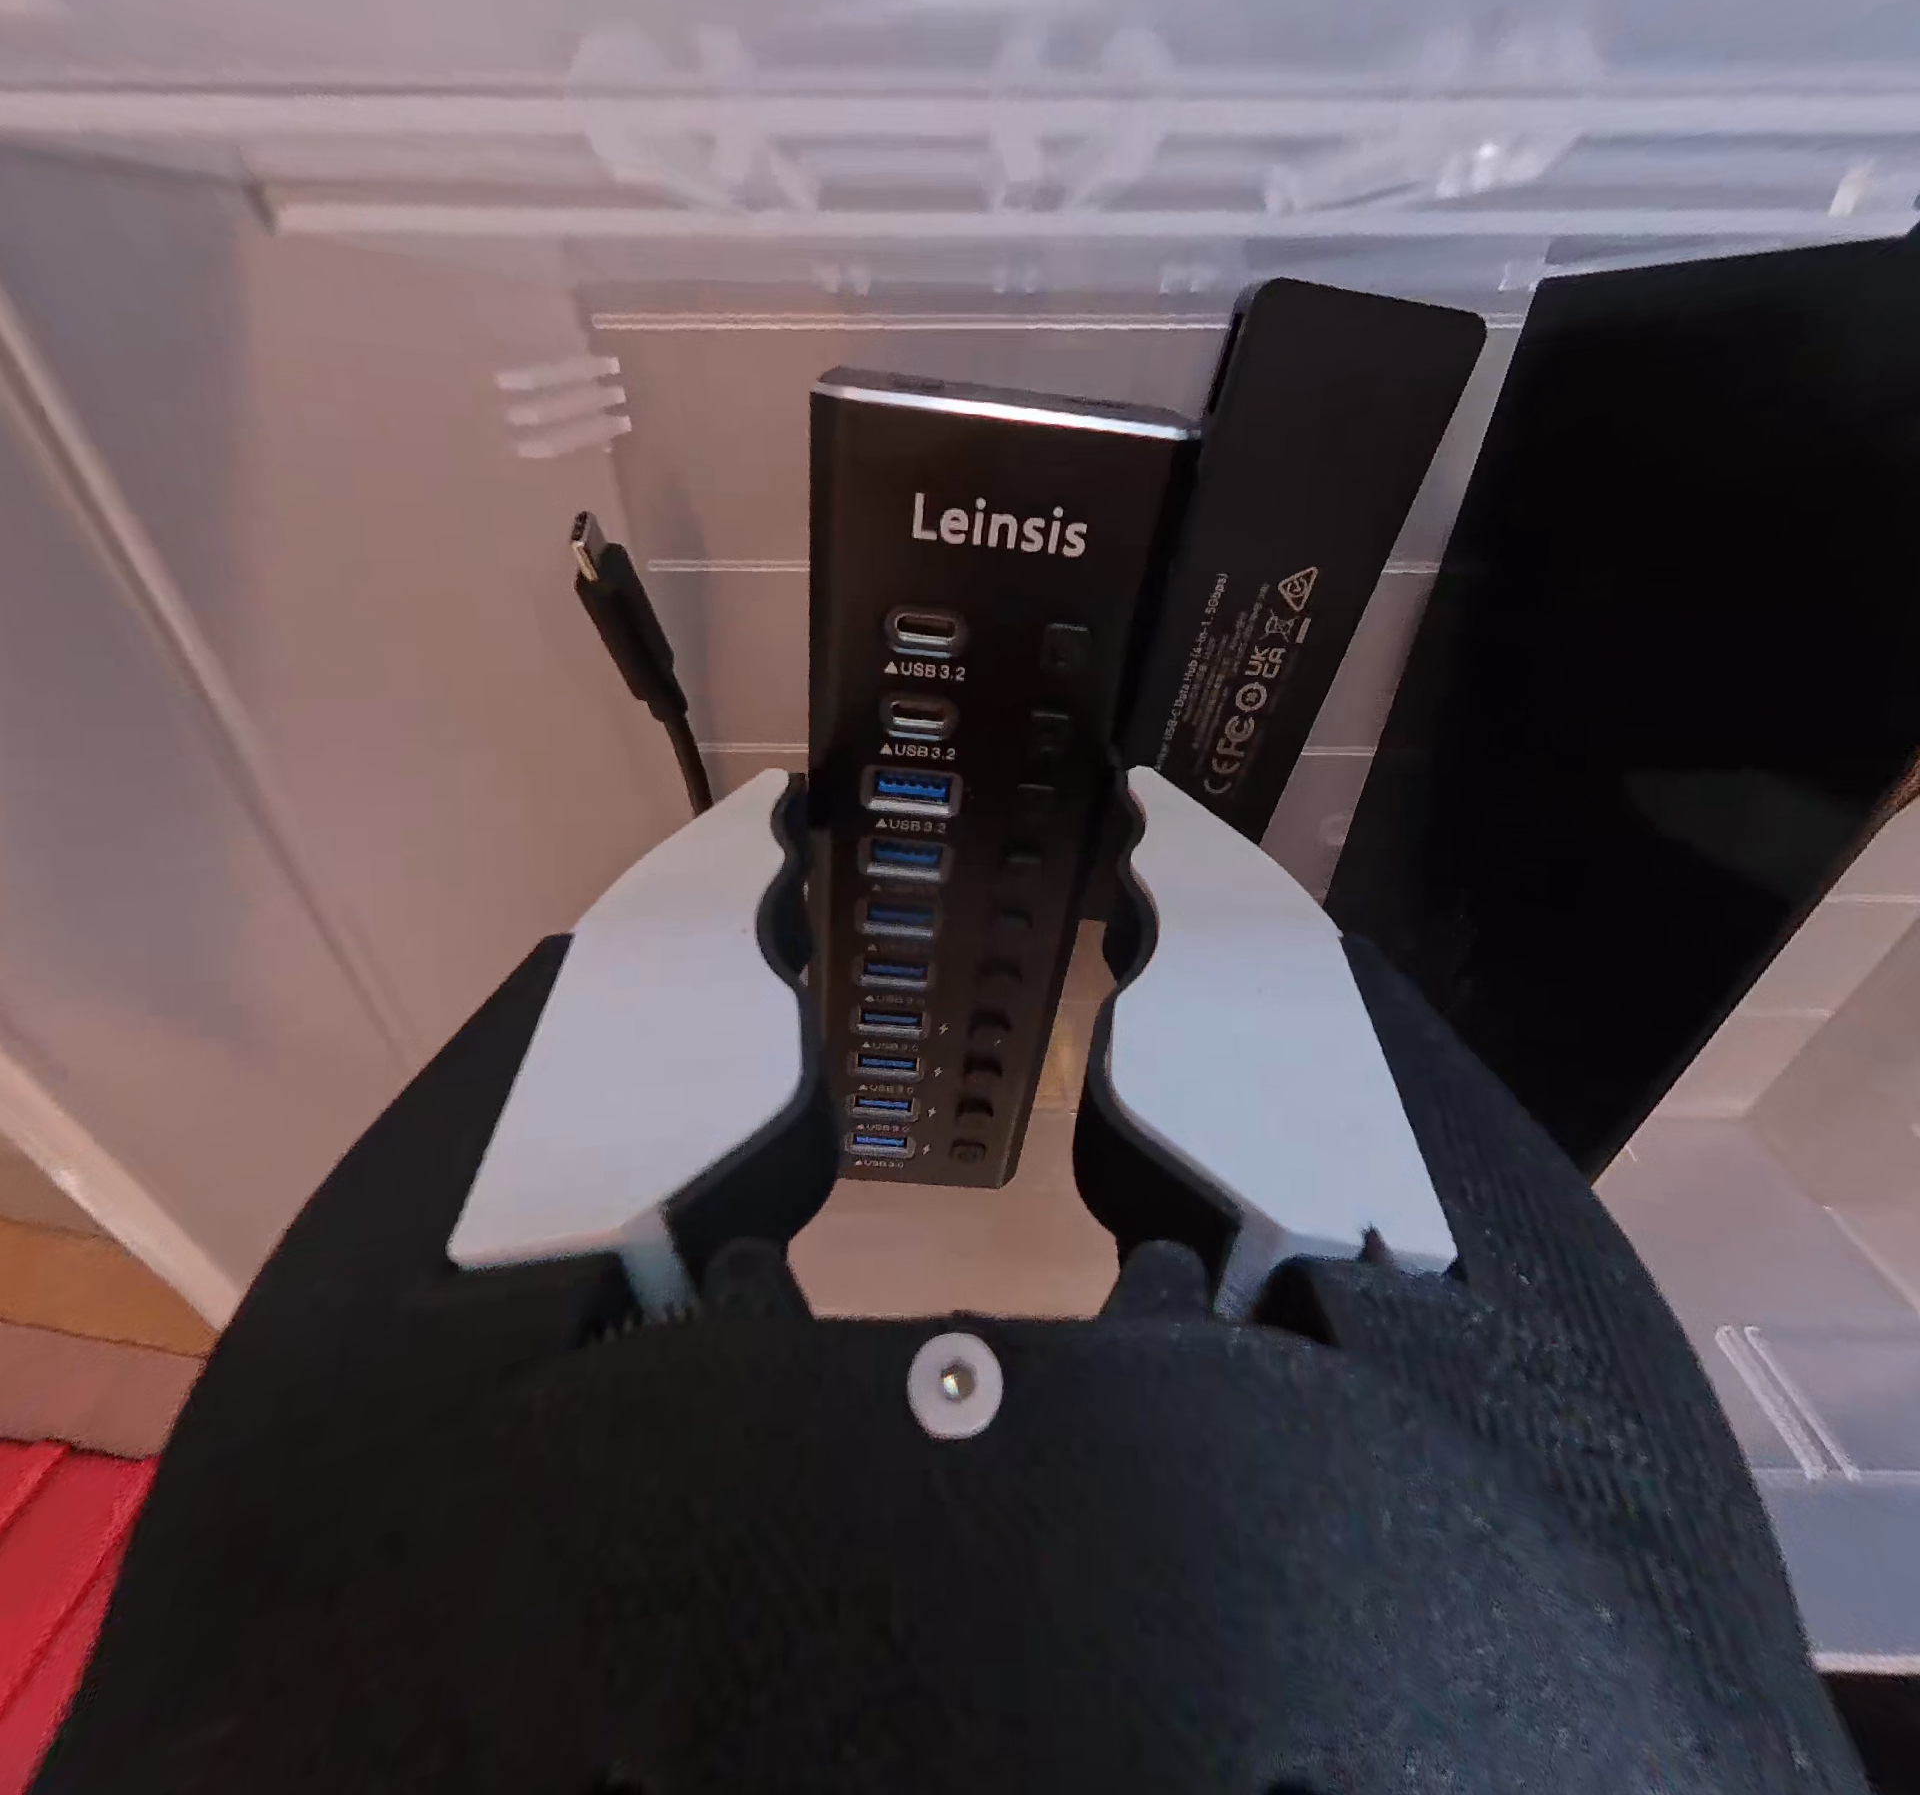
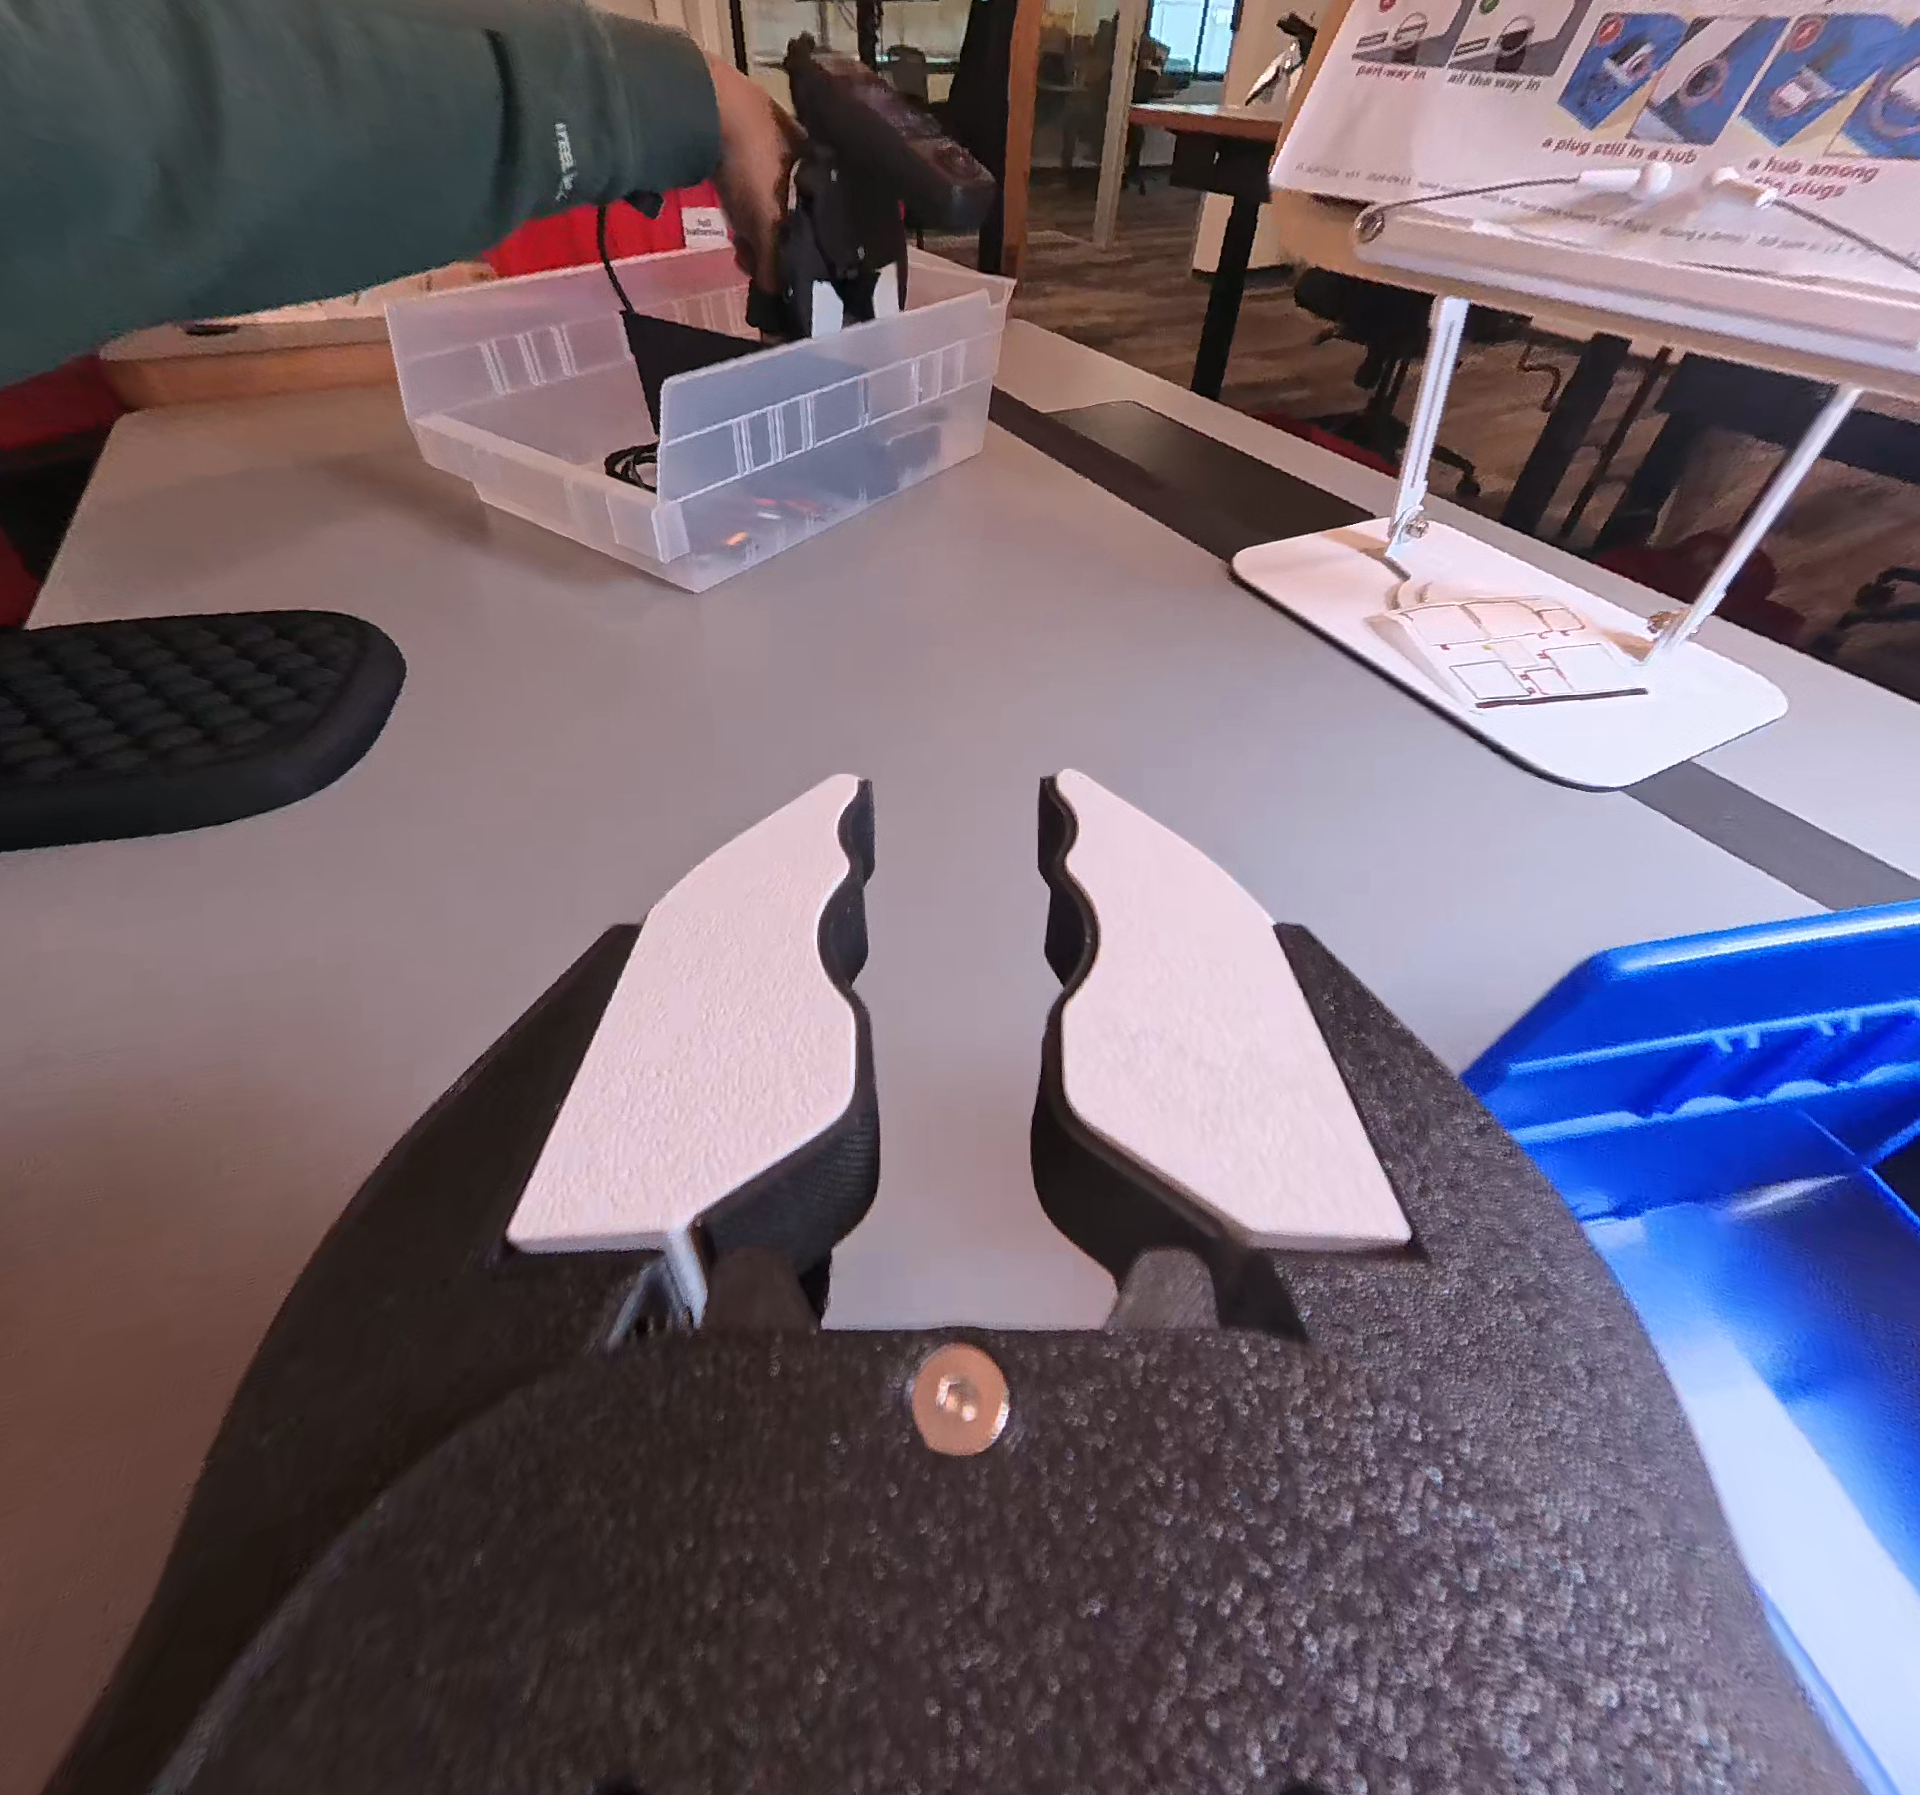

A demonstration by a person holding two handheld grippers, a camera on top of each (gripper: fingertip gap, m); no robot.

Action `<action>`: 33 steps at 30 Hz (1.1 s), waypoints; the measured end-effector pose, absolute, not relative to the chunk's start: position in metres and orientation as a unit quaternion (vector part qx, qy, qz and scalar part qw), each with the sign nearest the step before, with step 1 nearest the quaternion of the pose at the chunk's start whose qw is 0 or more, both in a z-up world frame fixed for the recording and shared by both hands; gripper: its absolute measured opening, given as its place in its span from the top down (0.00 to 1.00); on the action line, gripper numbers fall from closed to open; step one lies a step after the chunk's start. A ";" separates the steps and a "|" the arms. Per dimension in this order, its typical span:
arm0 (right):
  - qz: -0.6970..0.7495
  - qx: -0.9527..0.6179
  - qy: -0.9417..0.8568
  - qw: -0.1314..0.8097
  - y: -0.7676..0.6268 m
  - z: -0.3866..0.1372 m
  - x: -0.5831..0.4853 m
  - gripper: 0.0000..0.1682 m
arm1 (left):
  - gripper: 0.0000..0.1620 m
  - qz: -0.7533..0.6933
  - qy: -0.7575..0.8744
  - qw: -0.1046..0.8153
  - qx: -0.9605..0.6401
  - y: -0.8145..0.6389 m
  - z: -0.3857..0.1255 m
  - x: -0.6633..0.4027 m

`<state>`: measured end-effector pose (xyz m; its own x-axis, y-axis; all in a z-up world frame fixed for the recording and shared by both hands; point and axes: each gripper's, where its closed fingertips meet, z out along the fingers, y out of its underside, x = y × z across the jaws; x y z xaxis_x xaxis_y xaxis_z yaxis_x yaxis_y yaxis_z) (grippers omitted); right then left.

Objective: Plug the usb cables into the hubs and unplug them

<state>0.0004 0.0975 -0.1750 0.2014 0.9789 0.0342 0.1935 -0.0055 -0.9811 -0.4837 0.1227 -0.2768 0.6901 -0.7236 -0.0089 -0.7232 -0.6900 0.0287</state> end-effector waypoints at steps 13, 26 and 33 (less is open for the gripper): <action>0.413 -0.560 -0.521 0.495 0.074 -0.168 -0.009 0.82 | 0.67 0.014 -0.404 -0.333 0.852 0.127 -0.101 -0.407; 0.373 -0.473 -0.582 0.546 0.020 -0.100 -0.051 0.51 | 0.67 0.284 -0.553 -0.580 0.526 -0.008 -0.037 -0.100; 0.352 -0.450 -0.626 0.530 -0.005 -0.144 -0.061 0.61 | 0.67 0.369 -0.533 -0.572 0.503 -0.023 -0.096 -0.019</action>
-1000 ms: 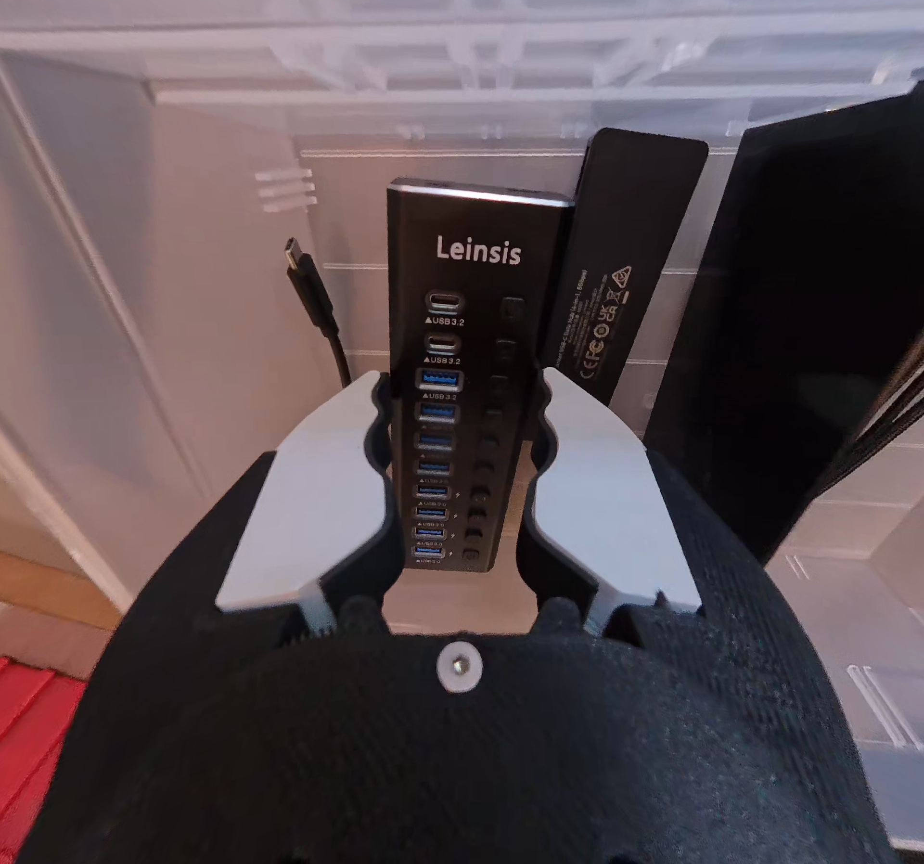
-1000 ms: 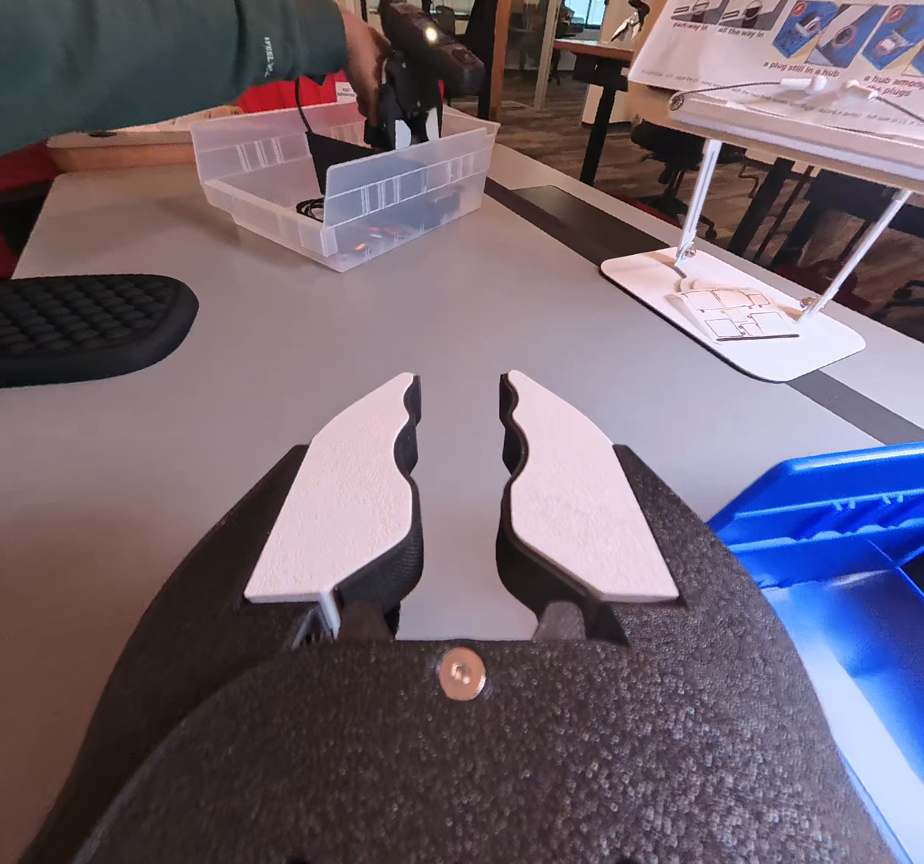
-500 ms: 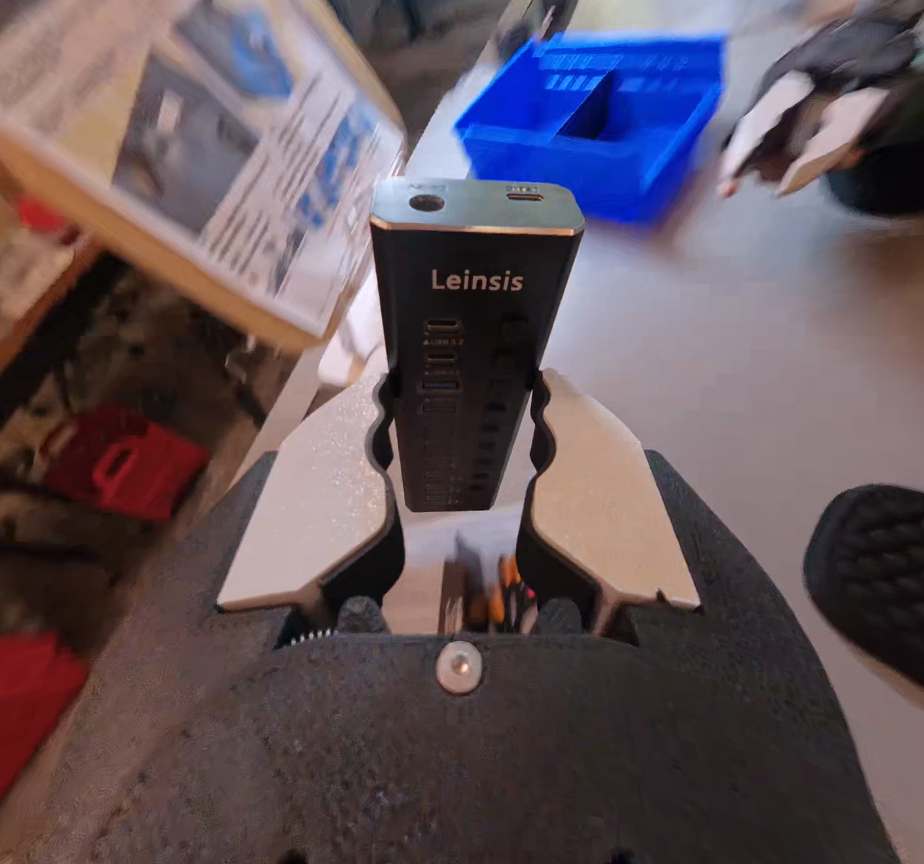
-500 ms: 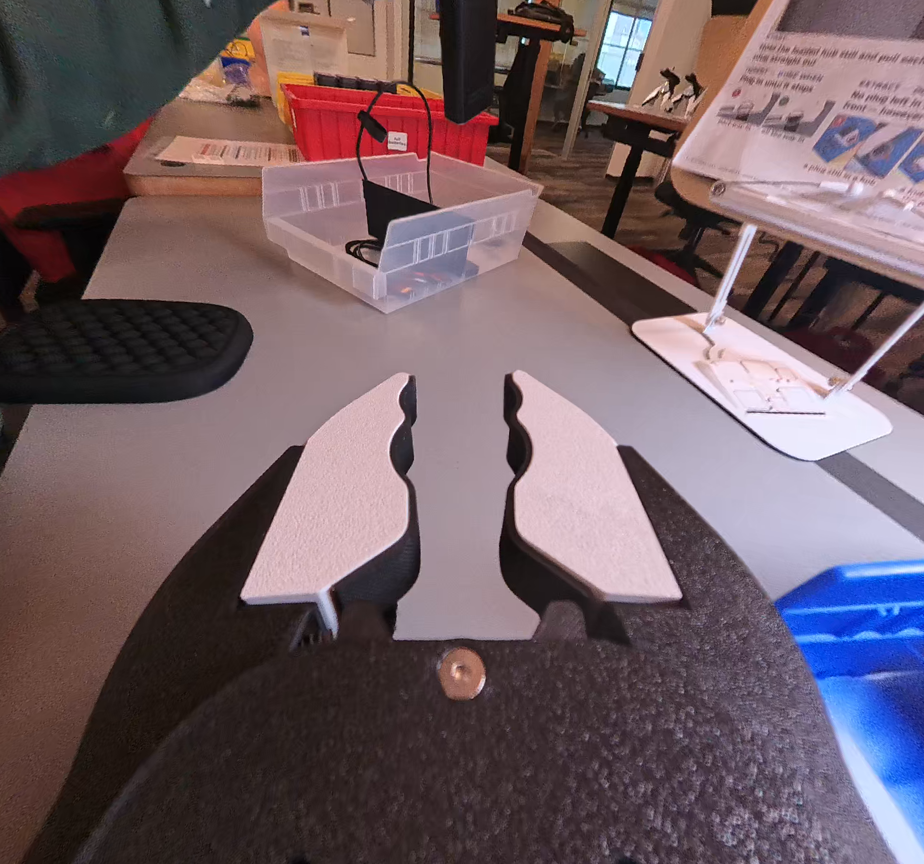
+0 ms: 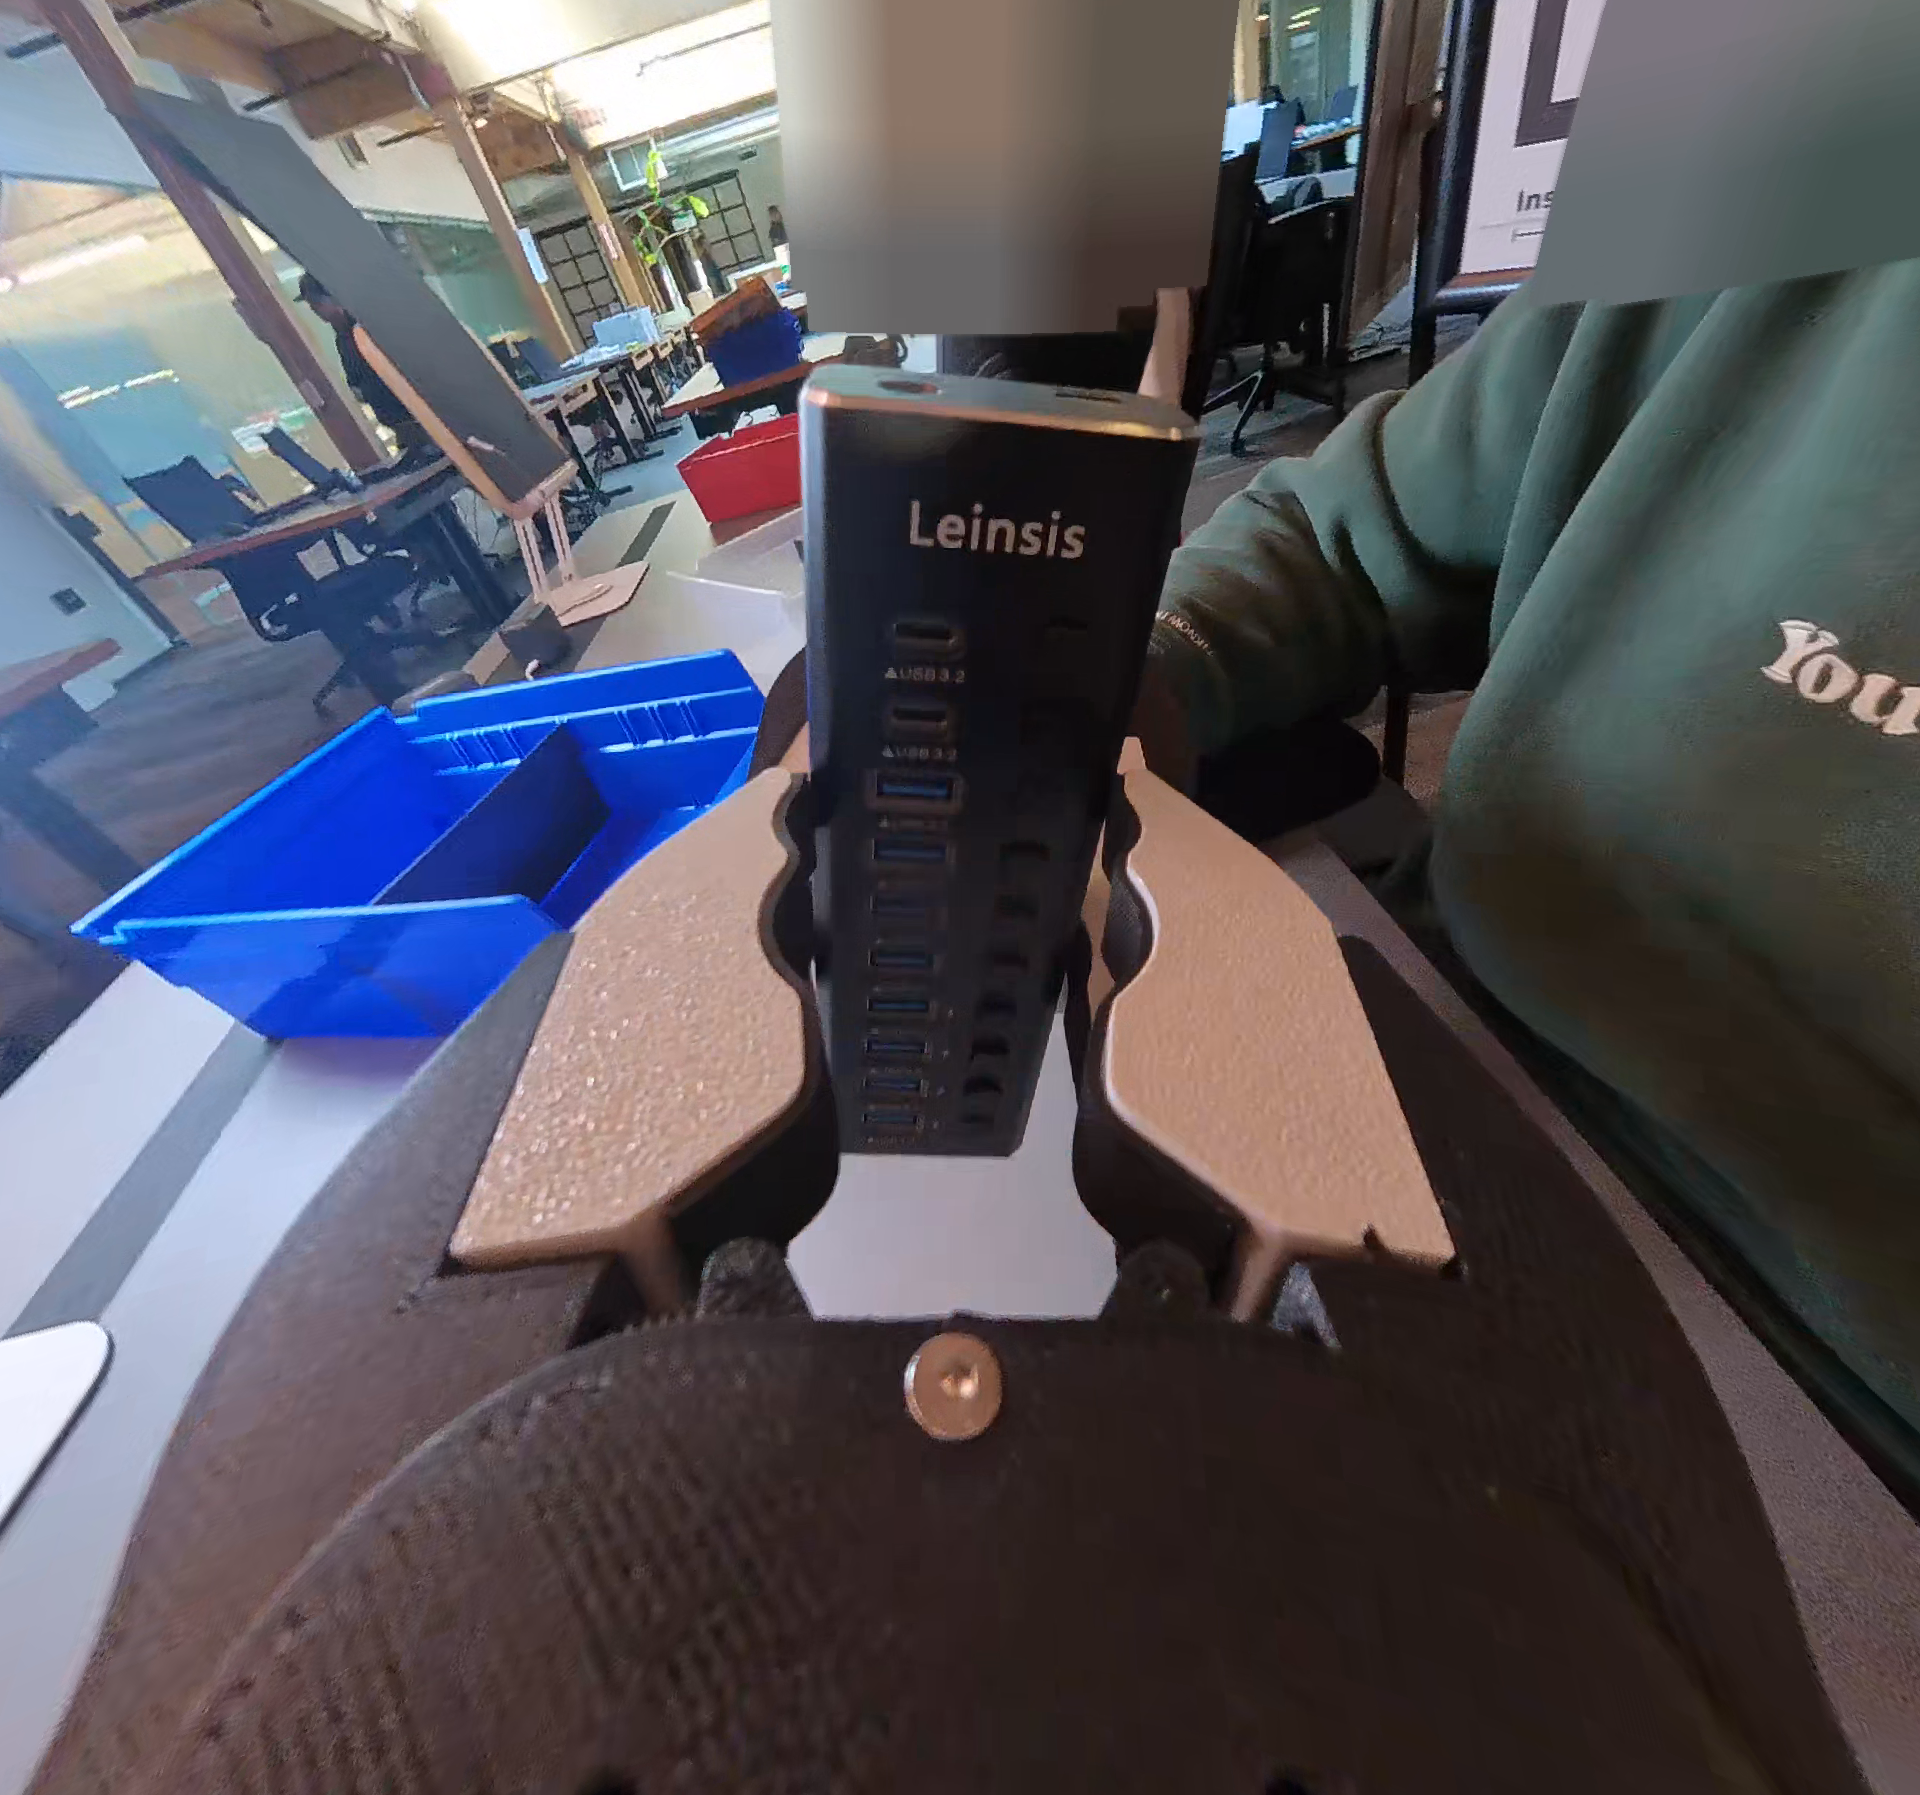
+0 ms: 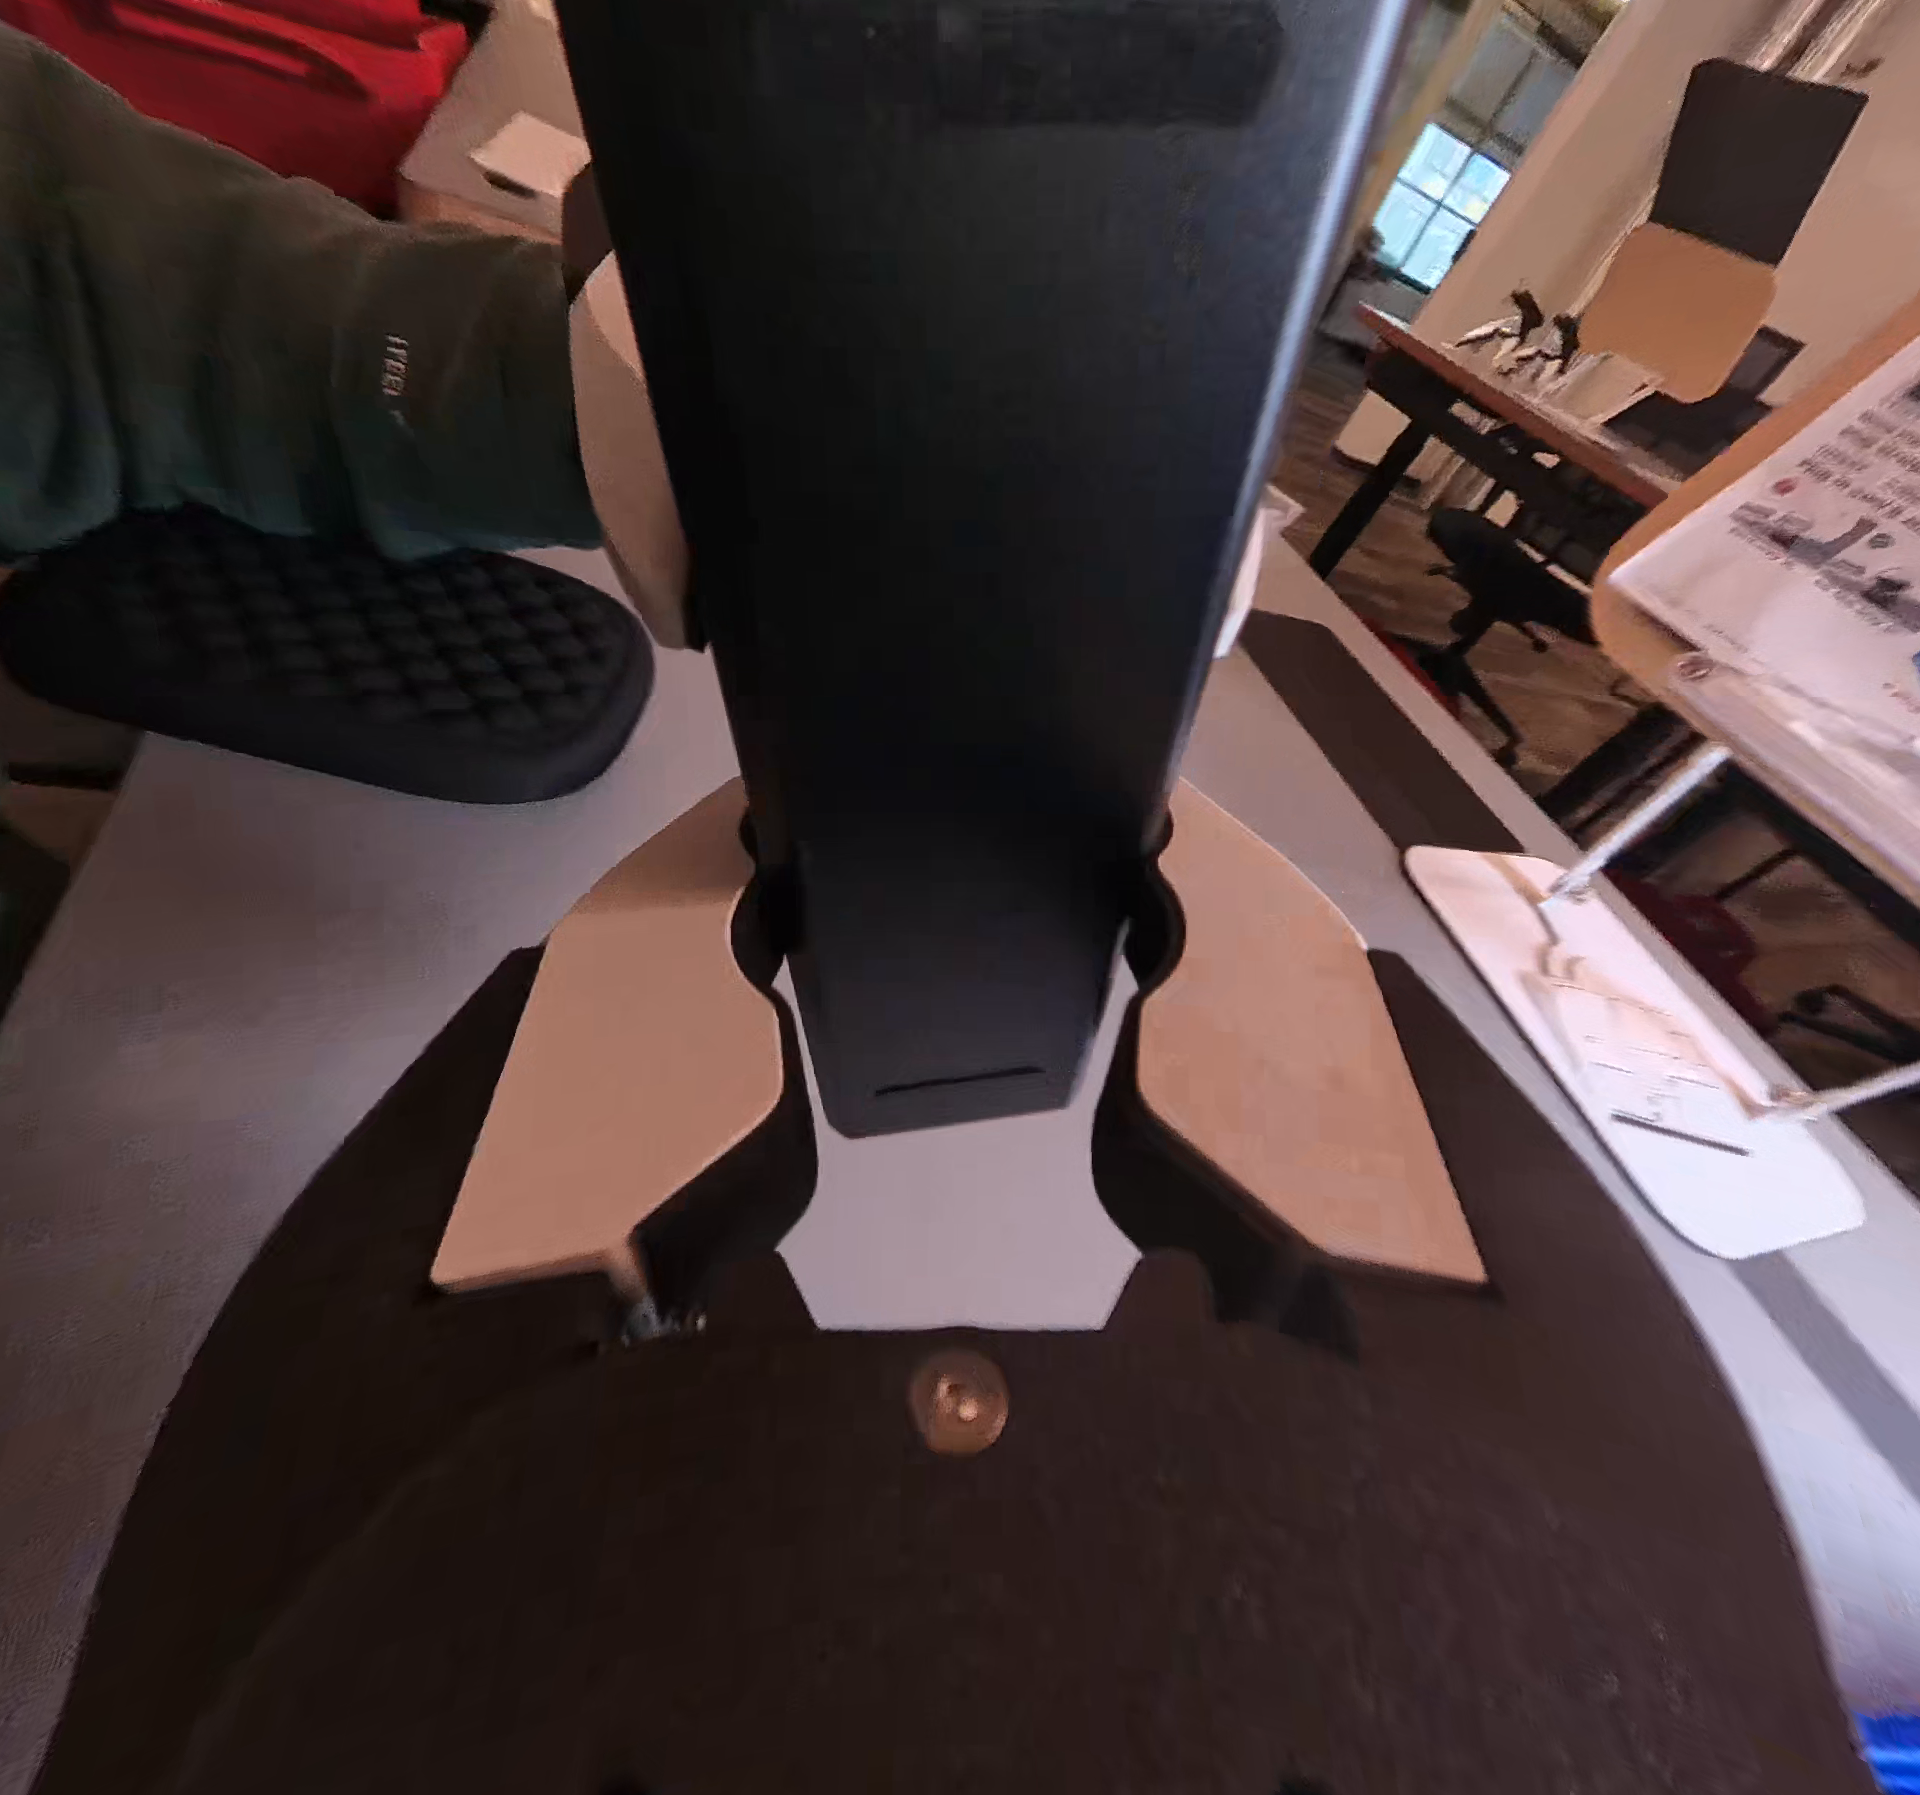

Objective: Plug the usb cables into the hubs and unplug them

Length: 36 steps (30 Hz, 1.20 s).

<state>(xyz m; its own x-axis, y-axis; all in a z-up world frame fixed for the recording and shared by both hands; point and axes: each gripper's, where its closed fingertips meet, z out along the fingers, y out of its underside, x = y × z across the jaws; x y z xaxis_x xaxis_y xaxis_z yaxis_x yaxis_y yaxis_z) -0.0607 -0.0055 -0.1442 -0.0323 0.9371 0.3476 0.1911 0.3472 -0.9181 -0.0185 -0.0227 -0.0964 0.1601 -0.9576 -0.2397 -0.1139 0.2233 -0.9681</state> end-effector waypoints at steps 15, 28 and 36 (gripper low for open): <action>0.395 -0.500 -0.640 0.430 -0.010 -0.200 -0.072 0.62 | 0.63 -0.346 0.466 0.578 -0.574 -0.008 -0.125 -0.011; 0.429 -0.463 -0.629 0.454 -0.024 -0.179 -0.076 0.57 | 0.63 -0.374 0.459 0.589 -0.551 -0.018 -0.117 0.000; 0.434 -0.474 -0.629 0.437 -0.023 -0.187 -0.074 0.57 | 0.63 -0.375 0.454 0.581 -0.562 -0.014 -0.123 0.000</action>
